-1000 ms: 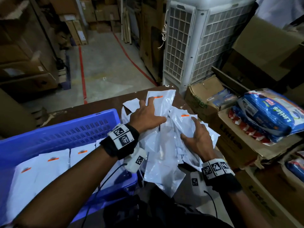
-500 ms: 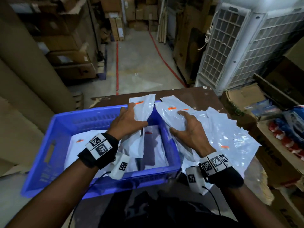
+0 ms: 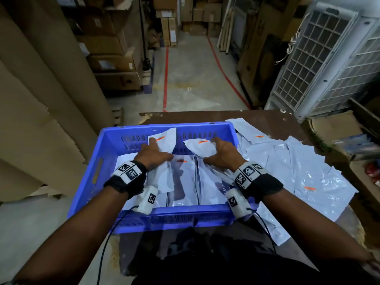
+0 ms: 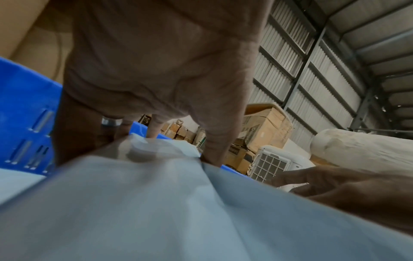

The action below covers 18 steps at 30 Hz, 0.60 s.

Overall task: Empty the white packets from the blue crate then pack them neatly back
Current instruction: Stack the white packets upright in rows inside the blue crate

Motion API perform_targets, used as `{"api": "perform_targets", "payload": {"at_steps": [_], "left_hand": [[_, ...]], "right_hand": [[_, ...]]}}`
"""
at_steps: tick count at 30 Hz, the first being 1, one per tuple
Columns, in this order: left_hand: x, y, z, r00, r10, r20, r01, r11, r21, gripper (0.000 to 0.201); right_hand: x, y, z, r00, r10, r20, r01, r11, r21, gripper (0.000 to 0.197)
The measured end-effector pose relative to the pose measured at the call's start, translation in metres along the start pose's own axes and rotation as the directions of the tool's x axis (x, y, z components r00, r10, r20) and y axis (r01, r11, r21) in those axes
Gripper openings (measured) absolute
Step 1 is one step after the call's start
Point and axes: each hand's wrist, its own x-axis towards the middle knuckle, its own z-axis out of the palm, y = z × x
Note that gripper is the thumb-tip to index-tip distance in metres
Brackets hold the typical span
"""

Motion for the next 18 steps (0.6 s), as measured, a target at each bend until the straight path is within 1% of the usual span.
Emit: {"api": "perform_targets", "payload": {"at_steps": [2,5,6,7,8,9,11,14,16,18], "left_hand": [[0.007,-0.002,0.002,1.0,-0.013,0.016,0.013,1.0,0.008,0.095],[0.014,0.0,0.006,0.998,-0.021,0.055,0.019,0.999,0.035,0.105],[0.015,0.003,0.008,0.997,-0.022,0.074,0.018,0.999,0.048,0.112],[0.015,0.006,0.011,0.996,-0.018,0.092,0.012,0.998,0.063,0.123],[0.015,0.01,0.013,0.994,-0.016,0.107,0.007,0.996,0.087,0.134],[0.016,0.014,0.016,0.993,-0.012,0.115,-0.001,0.994,0.109,0.139],[0.022,0.02,0.024,0.992,-0.018,0.122,0.001,0.99,0.138,0.135],[0.029,0.028,0.037,0.987,-0.043,0.154,0.015,0.984,0.177,0.128],[0.031,0.031,0.046,0.982,-0.056,0.18,0.014,0.974,0.226,0.129],[0.032,0.031,0.055,0.975,-0.078,0.209,0.022,0.966,0.257,0.13]], "right_hand": [[0.011,-0.005,0.003,0.999,0.031,0.034,-0.029,0.999,-0.044,0.074],[0.025,-0.011,0.006,0.996,0.065,0.067,-0.056,0.99,-0.127,0.082],[0.028,-0.012,0.008,0.993,0.084,0.083,-0.071,0.987,-0.146,0.085],[0.031,-0.013,0.008,0.99,0.098,0.099,-0.081,0.983,-0.165,0.089],[0.033,-0.014,0.009,0.988,0.111,0.109,-0.09,0.979,-0.182,0.09],[0.035,-0.014,0.009,0.987,0.119,0.108,-0.096,0.975,-0.199,0.088],[0.038,-0.015,0.009,0.986,0.135,0.098,-0.11,0.967,-0.231,0.084],[0.038,-0.014,0.009,0.977,0.182,0.109,-0.144,0.946,-0.29,0.086],[0.037,-0.012,0.009,0.971,0.202,0.127,-0.152,0.935,-0.321,0.08],[0.036,-0.009,0.01,0.964,0.213,0.162,-0.142,0.921,-0.364,0.07]]}}
